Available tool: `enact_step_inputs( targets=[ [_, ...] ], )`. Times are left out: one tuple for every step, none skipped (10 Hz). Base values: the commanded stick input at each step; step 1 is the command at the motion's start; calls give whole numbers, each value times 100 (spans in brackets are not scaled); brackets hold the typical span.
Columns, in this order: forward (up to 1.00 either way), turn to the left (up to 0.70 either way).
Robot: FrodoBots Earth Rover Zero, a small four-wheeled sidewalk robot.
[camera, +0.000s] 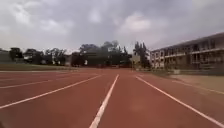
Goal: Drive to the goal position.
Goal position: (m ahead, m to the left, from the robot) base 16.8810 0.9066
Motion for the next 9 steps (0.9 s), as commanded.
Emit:
enact_step_inputs(
  targets=[
    [45, 0],
    [45, 0],
    [45, 0],
    [45, 0],
    [45, 0],
    [45, 0],
    [45, 0],
    [45, 0],
    [45, 0]
  ],
)
